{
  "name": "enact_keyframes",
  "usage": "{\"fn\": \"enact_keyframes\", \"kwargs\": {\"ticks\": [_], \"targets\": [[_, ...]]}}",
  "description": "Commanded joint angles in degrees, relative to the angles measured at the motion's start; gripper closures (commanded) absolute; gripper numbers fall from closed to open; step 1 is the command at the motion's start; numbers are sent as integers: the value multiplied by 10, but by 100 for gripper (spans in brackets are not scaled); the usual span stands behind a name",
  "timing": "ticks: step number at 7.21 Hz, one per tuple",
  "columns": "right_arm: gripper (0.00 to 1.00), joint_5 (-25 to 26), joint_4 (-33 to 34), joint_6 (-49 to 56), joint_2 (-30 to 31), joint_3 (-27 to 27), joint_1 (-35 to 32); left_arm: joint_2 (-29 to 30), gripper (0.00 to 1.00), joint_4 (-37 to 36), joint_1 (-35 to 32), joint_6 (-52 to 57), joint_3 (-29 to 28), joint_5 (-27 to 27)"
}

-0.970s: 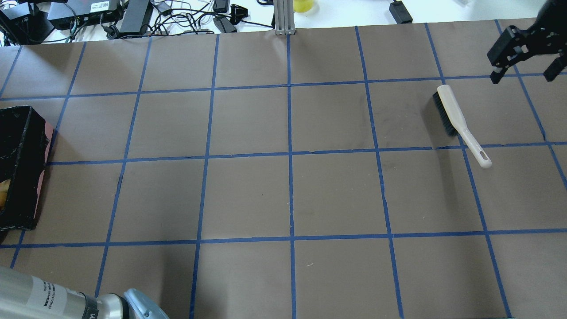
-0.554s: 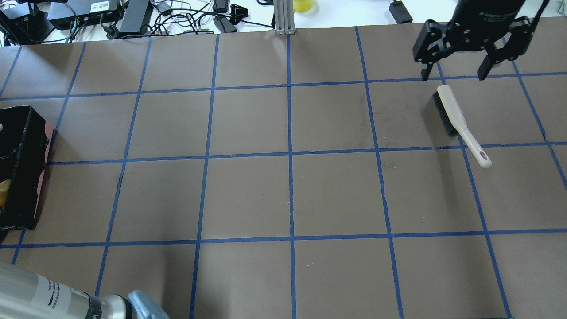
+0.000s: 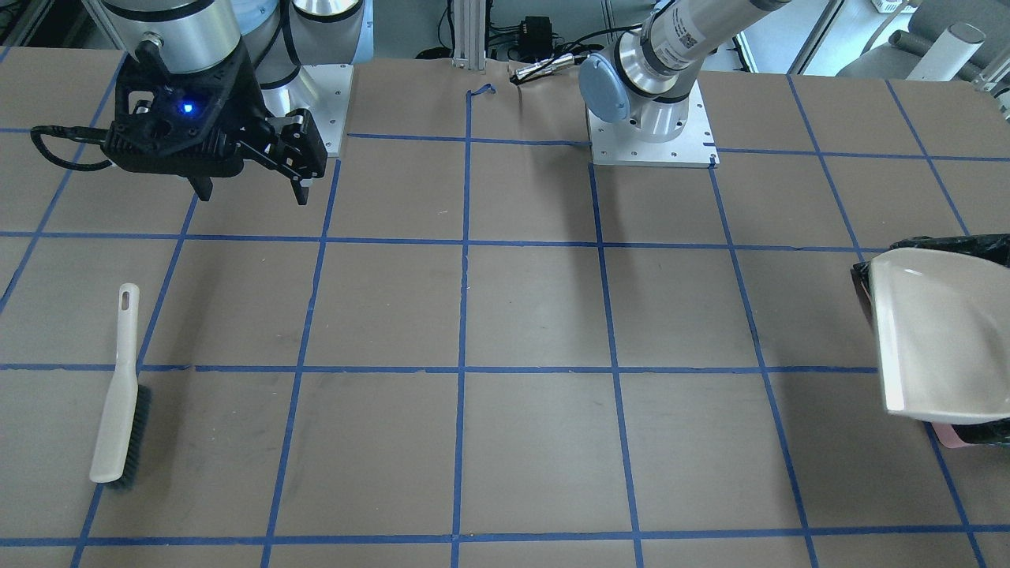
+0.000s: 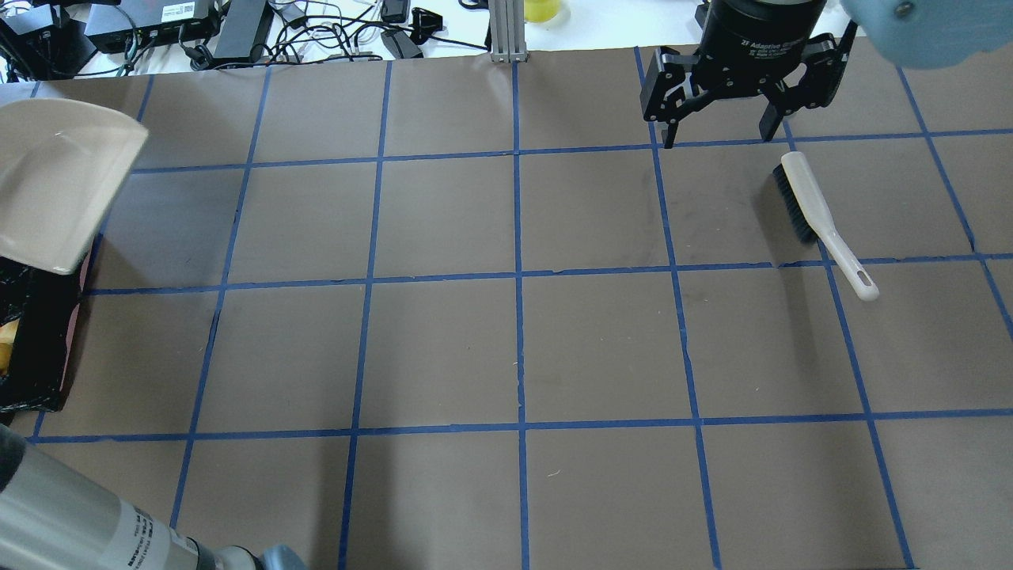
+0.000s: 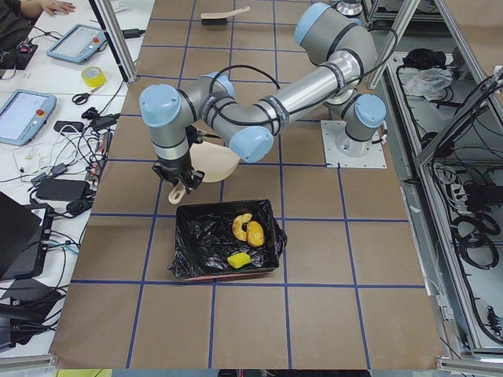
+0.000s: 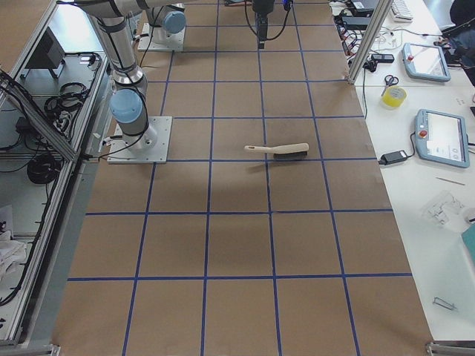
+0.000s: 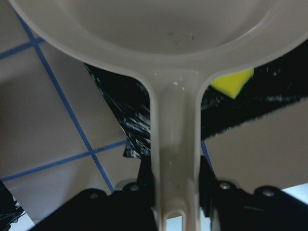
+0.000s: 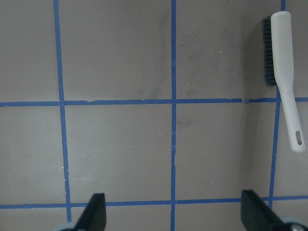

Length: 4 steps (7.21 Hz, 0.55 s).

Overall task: Sweep and dump trash into bin
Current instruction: 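Bring the empty dustpan back to the table with the left gripper while the right retracts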

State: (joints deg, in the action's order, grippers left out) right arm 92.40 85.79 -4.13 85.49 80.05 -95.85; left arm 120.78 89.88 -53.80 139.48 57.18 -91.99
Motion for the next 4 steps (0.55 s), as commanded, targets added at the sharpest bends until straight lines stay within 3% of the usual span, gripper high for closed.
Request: {"fn": "enact_keyframes", "kwargs": {"ticks": [1,3,4], "targets": [[0,2,25,46,5,18,-1,16,100,-2,-110,-149,41,3],[3,-5,29,48,15,31,3,42,100,-74,-157,-211,90,4],[2,-11,74,47,16,52,5,57,100,-128,-189,-262,114,3]]}}
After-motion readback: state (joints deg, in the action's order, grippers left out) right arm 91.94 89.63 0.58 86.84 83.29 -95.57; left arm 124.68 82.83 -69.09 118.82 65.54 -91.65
